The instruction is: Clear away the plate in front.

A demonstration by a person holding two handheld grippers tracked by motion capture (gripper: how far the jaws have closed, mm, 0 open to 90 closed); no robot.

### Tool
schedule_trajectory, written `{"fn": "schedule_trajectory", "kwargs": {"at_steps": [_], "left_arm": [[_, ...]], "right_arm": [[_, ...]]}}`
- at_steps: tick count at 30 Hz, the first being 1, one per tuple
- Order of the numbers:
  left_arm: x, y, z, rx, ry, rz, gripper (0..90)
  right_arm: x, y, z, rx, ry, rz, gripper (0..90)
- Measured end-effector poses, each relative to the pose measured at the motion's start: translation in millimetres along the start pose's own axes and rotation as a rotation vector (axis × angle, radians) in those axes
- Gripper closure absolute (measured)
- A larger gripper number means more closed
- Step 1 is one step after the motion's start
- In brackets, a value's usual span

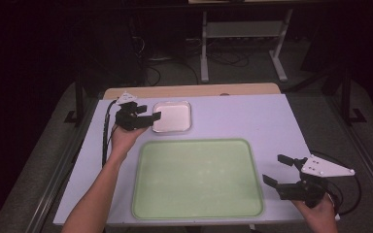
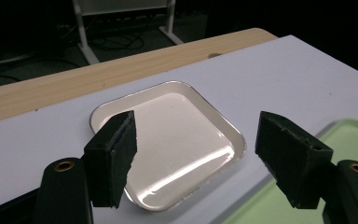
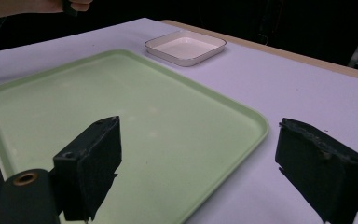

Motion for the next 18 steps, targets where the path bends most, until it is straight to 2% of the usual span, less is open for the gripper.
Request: {"fn": "schedule_trajectory", "kwargs": {"at_steps": [7,12,15,18], "left_arm": [[5.0,26.5,18.4,0.025,-0.072,0.030,29.6],[2.5,43.4,33.7,0.028,-0.152,0.052,31.7],[1.0,53.2,40.6,0.058,-0.173,0.082,35.0],[0.2,60.6,46.3,0.074,-0.205,0.074,40.1]], "right_arm": [[-0.5,-1.4,-2.1,0.000,0.004,-0.001,13.6],[-1.0,-1.5,-2.7,0.000,0.006,-0.002,13.6],[-1.1,-1.5,-3.2,0.000,0.005,-0.002,13.6],[-1.3,-1.9,-3.7,0.000,0.006,-0.003,13.7]]}}
Point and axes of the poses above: each handheld gripper's, and its own axes: y roughly forward along the jaws, x roughly out of its top, z roughly to its left, the point moved 4 cm from there along y, roughly forward along the jaws, and after that the axes turned 11 degrees about z, right-handed, at the moved point
